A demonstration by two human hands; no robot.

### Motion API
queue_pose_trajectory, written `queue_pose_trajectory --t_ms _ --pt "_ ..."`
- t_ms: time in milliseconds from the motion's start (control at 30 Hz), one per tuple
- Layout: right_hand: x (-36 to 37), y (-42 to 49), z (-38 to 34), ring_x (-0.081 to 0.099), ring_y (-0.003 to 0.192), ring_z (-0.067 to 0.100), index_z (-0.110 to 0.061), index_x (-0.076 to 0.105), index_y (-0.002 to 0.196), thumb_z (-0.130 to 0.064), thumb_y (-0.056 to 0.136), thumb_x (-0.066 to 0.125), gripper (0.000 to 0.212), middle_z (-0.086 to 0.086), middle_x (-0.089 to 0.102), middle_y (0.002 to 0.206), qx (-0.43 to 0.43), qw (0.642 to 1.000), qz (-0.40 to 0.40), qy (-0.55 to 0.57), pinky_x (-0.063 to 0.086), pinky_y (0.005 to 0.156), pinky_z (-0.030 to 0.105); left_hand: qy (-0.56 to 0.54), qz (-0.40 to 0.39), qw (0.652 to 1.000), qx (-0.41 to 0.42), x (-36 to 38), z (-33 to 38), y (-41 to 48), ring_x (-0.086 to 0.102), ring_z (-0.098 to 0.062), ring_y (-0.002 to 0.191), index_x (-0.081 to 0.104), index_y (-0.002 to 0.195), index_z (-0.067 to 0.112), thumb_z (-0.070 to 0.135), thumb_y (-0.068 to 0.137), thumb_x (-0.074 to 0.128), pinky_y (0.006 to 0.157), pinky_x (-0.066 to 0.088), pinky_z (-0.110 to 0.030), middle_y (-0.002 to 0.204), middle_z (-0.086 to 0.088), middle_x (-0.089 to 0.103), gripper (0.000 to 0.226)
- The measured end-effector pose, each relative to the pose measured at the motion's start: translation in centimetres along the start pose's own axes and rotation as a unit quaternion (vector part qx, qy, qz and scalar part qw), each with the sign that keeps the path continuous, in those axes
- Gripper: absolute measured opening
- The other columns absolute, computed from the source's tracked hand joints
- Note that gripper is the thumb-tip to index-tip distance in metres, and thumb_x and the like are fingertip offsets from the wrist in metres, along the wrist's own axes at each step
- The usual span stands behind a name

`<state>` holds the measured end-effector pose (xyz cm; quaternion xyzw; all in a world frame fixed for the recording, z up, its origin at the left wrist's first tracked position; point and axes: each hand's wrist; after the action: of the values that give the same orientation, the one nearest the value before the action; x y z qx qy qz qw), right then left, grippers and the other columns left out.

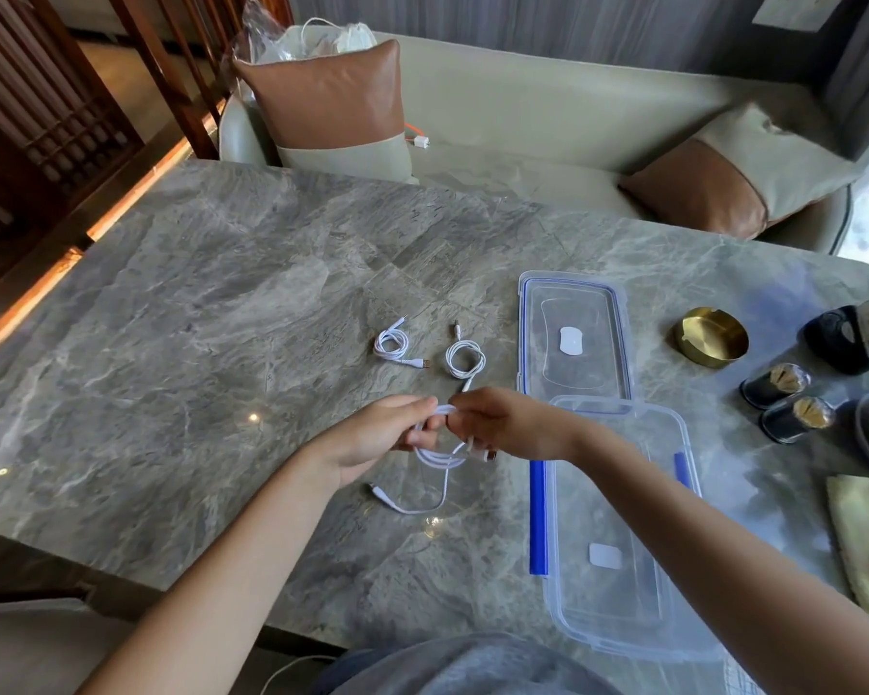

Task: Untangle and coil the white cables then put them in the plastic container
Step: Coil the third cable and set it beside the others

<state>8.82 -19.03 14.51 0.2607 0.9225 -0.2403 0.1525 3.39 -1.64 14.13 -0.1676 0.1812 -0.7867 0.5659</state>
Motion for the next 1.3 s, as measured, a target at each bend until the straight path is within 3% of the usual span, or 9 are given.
queue_pose_trajectory --t_ms 100,200,267,400,533,900,1033,1133,1300 --pt "-0.2 0.0 0.2 0.050 0.055 0.004 -0.012 0.058 0.076 -0.022 0.100 0.040 0.031 -0.007 0.051 0.063 -0.009 0.986 0.056 0.155 0.048 0.057 0.016 -0.102 0.039 0.994 0.032 0.4 0.0 0.4 0.031 -0.010 0.060 0.042 0.070 0.017 0.022 0.101 0.027 0.065 0.029 -0.025 0.047 0.012 0.035 0.034" --pt "0.5 0.2 0.9 0.055 0.060 0.010 0.006 0.060 0.100 -0.027 0.101 0.034 0.042 -0.004 0.057 0.064 0.021 0.935 0.118 0.334 0.053 0.066 0.022 -0.232 0.107 0.966 0.033 0.9 0.1 0.9 0.038 -0.007 0.055 0.039 0.069 0.021 0.027 0.100 0.025 0.063 0.027 -0.025 0.043 0.011 0.035 0.035" --pt "1.6 0.3 1.2 0.055 0.064 0.011 0.000 0.061 0.102 -0.022 0.101 0.033 0.035 -0.002 0.058 0.070 0.003 0.918 0.132 0.373 0.051 0.071 0.025 -0.291 0.156 0.943 0.028 1.4 0.1 1.2 0.048 -0.002 0.050 0.037 0.067 0.024 0.030 0.100 0.024 0.065 0.028 -0.025 0.039 0.009 0.036 0.036" --pt "3.8 0.6 0.9 0.053 0.063 0.009 -0.006 0.055 0.087 -0.022 0.100 0.039 0.026 -0.002 0.055 0.071 -0.056 0.924 0.172 0.338 0.048 0.068 0.021 -0.337 0.260 0.903 0.046 2.7 0.1 1.8 0.062 0.001 0.060 0.040 0.067 0.025 0.029 0.101 0.026 0.068 0.033 -0.023 0.037 0.010 0.040 0.037" --pt "4.4 1.8 0.9 0.043 0.050 0.008 -0.014 0.044 0.070 -0.018 0.099 0.042 0.029 -0.004 0.044 0.057 -0.038 0.936 0.279 0.212 0.041 0.053 0.023 -0.312 0.333 0.889 0.040 4.7 -0.8 2.0 0.055 -0.006 0.070 0.047 0.070 0.024 0.026 0.100 0.032 0.068 0.037 -0.023 0.056 0.015 0.055 0.033" --pt "0.5 -0.1 0.9 0.037 0.056 0.004 -0.020 0.039 0.071 -0.023 0.099 0.041 0.028 -0.008 0.040 0.064 -0.019 0.997 0.060 -0.053 0.035 0.060 0.023 -0.122 0.077 0.986 -0.087 0.7 -0.5 0.6 0.054 -0.006 0.059 0.056 0.072 0.020 0.037 0.097 0.029 0.069 0.034 -0.028 0.052 0.008 0.060 0.041" --pt "-0.1 -0.2 0.1 0.038 0.062 0.010 -0.022 0.043 0.075 -0.023 0.098 0.044 0.022 -0.005 0.043 0.068 -0.031 0.991 0.000 -0.127 0.034 0.063 0.024 -0.072 0.019 0.996 -0.047 -0.2 -0.3 0.4 0.056 -0.011 0.055 0.057 0.073 0.012 0.020 0.098 0.038 0.088 0.042 -0.037 0.057 0.001 0.054 0.032" --pt "0.0 0.3 0.1 0.036 0.059 0.010 -0.024 0.041 0.071 -0.026 0.095 0.051 0.026 -0.006 0.041 0.064 -0.046 0.991 0.048 -0.119 0.033 0.060 0.026 -0.078 0.014 0.997 -0.020 -0.4 -0.3 0.4 0.055 -0.013 0.062 0.048 0.068 0.013 0.015 0.098 0.035 0.082 0.040 -0.032 0.048 0.007 0.044 0.033" --pt "0.6 1.0 0.9 0.039 0.054 0.009 -0.023 0.049 0.073 -0.031 0.091 0.057 0.022 -0.007 0.043 0.059 -0.039 0.976 0.205 -0.057 0.037 0.057 0.029 -0.213 0.130 0.968 0.012 0.8 -0.8 1.0 0.047 -0.011 0.069 0.038 0.068 0.020 0.028 0.100 0.028 0.071 0.033 -0.027 0.044 0.010 0.040 0.035"
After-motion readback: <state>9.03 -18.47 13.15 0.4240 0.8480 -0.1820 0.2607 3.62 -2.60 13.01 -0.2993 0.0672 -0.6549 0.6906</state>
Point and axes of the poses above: each hand's wrist, its own y-axis towards the middle knuckle, its own x-axis out of the palm, z = x × y
